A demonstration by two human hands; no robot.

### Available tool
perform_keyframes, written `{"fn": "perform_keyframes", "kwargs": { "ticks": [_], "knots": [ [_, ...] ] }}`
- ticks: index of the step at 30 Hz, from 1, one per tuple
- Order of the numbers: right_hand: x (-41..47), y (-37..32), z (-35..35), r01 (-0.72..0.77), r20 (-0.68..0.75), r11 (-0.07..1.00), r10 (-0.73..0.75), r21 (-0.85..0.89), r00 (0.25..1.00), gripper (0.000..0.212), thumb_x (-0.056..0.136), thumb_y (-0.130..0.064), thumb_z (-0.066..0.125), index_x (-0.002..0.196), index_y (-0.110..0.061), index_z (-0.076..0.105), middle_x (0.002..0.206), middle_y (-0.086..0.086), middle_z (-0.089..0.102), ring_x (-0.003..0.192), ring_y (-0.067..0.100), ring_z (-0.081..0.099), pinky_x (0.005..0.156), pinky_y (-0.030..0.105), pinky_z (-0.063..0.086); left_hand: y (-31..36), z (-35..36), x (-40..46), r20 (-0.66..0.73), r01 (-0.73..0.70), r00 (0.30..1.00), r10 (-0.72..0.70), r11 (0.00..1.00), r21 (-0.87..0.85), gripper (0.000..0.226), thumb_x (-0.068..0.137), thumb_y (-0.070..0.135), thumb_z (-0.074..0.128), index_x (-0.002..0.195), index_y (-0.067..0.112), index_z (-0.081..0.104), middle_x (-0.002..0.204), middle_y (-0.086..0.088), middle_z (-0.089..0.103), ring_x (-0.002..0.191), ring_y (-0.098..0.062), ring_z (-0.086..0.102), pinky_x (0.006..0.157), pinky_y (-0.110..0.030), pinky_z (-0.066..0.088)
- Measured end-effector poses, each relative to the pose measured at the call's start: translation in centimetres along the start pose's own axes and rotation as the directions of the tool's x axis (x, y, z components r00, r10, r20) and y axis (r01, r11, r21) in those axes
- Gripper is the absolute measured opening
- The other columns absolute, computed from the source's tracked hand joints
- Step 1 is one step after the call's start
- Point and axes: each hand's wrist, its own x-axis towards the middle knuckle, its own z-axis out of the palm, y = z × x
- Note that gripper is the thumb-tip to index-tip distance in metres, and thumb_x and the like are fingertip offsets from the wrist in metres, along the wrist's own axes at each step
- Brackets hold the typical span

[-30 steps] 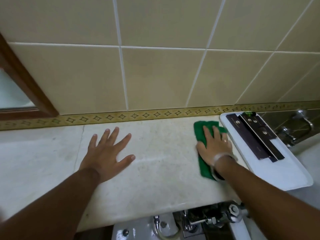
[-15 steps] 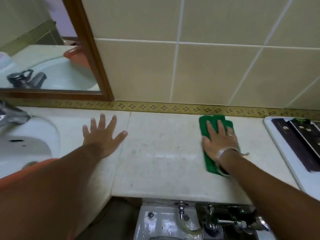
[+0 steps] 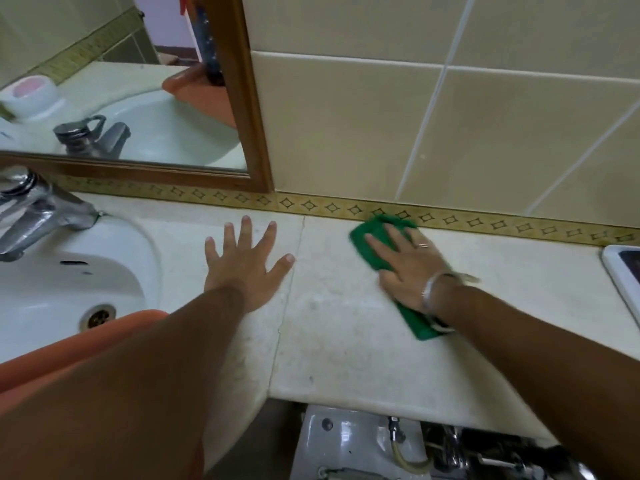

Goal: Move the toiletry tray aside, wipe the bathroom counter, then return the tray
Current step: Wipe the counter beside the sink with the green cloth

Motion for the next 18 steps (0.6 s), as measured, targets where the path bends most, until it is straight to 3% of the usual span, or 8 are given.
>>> {"fn": "perform_keyframes", "kwargs": {
  "ticks": [3, 4, 6, 10, 12, 13, 15, 18],
  "knots": [
    [1.3, -7.3, 0.2, 0.433, -0.005, 0.898, -0.435, -0.076, 0.9, 0.069, 0.081, -0.052, 0.025, 0.148, -0.04, 0.011, 0.16, 0.003, 0.011, 0.145, 0.029, 0.009, 0.116, 0.046, 0.002, -0.5, -0.3, 0.3, 0.059, -0.024, 0.998, 0.023, 1.0, 0.011, 0.069, 0.091, 0.069, 0.009, 0.153, 0.042, -0.006, 0.166, -0.005, -0.01, 0.151, -0.034, -0.007, 0.116, -0.061, 0.0],
    [0.9, -8.0, 0.1, 0.496, 0.027, 0.866, -0.495, -0.063, 0.868, 0.068, 0.084, -0.054, 0.024, 0.148, -0.041, 0.01, 0.161, 0.001, 0.009, 0.145, 0.03, 0.007, 0.116, 0.048, 0.004, -0.6, -0.5, 0.3, 0.085, -0.039, 0.996, 0.038, 0.999, 0.013, 0.066, 0.094, 0.065, 0.011, 0.153, 0.042, -0.007, 0.166, -0.005, -0.01, 0.151, -0.033, -0.008, 0.116, -0.061, 0.0],
    [-0.3, -7.0, -0.6, 0.488, 0.045, 0.872, -0.487, -0.038, 0.872, 0.066, 0.088, -0.06, 0.02, 0.149, -0.04, 0.004, 0.161, -0.001, 0.002, 0.146, 0.028, 0.002, 0.116, 0.049, 0.0, -0.8, -1.0, 0.4, 0.131, -0.045, 0.99, 0.046, 0.999, -0.015, 0.063, 0.097, 0.061, 0.013, 0.153, 0.043, -0.007, 0.166, -0.004, -0.011, 0.151, -0.031, -0.009, 0.116, -0.06, -0.001],
    [-8.1, -2.8, -1.9, 0.23, -0.045, 0.973, -0.229, 0.031, 0.972, 0.067, 0.09, -0.062, 0.021, 0.15, -0.038, 0.004, 0.161, 0.002, 0.008, 0.145, 0.03, 0.007, 0.115, 0.048, 0.006, -0.6, -3.7, -0.2, 0.263, -0.057, 0.962, 0.076, 0.995, -0.08, 0.061, 0.099, 0.058, 0.014, 0.155, 0.04, -0.004, 0.165, -0.005, -0.014, 0.151, -0.032, -0.01, 0.116, -0.059, -0.002],
    [-13.5, 0.2, -2.7, 0.008, -0.023, 0.999, -0.007, 0.049, 1.0, 0.067, 0.089, -0.063, 0.024, 0.15, -0.037, 0.011, 0.159, 0.003, 0.018, 0.144, 0.028, 0.017, 0.115, 0.045, 0.012, 0.1, -6.7, 0.1, 0.387, -0.043, 0.918, 0.082, 0.993, -0.108, 0.061, 0.102, 0.054, 0.017, 0.157, 0.031, 0.007, 0.165, -0.01, -0.004, 0.151, -0.035, 0.004, 0.118, -0.057, 0.006],
    [-15.3, 1.4, -3.1, -0.101, -0.002, 0.994, 0.101, 0.05, 0.995, 0.066, 0.089, -0.064, 0.026, 0.149, -0.037, 0.017, 0.157, 0.003, 0.025, 0.141, 0.027, 0.025, 0.113, 0.043, 0.017, 0.2, -8.3, 0.6, 0.424, -0.022, 0.903, 0.065, 0.994, -0.105, 0.062, 0.102, 0.052, 0.022, 0.157, 0.022, 0.019, 0.164, -0.014, 0.01, 0.149, -0.036, 0.017, 0.119, -0.052, 0.015],
    [-20.3, 5.0, -4.2, -0.35, -0.023, 0.935, 0.352, 0.047, 0.936, 0.062, 0.089, -0.063, 0.029, 0.143, -0.032, 0.034, 0.145, 0.004, 0.045, 0.128, 0.026, 0.043, 0.104, 0.042, 0.032, 4.3, -11.9, 1.4, 0.364, -0.119, 0.921, 0.143, 0.989, -0.088, 0.058, 0.102, 0.049, 0.034, 0.144, 0.01, 0.047, 0.152, -0.017, 0.042, 0.137, -0.033, 0.041, 0.114, -0.042, 0.031],
    [-27.1, 10.3, -4.4, -0.664, -0.054, 0.743, 0.669, 0.086, 0.741, 0.053, 0.092, -0.058, 0.028, 0.119, -0.021, 0.056, 0.115, 0.008, 0.064, 0.101, 0.028, 0.06, 0.081, 0.038, 0.043, 15.3, -15.7, 0.9, 0.169, -0.357, 0.913, 0.37, 0.928, -0.103, 0.047, 0.099, 0.044, 0.046, 0.123, 0.009, 0.065, 0.129, -0.016, 0.062, 0.118, -0.034, 0.055, 0.097, -0.037, 0.043]
  ]
}}
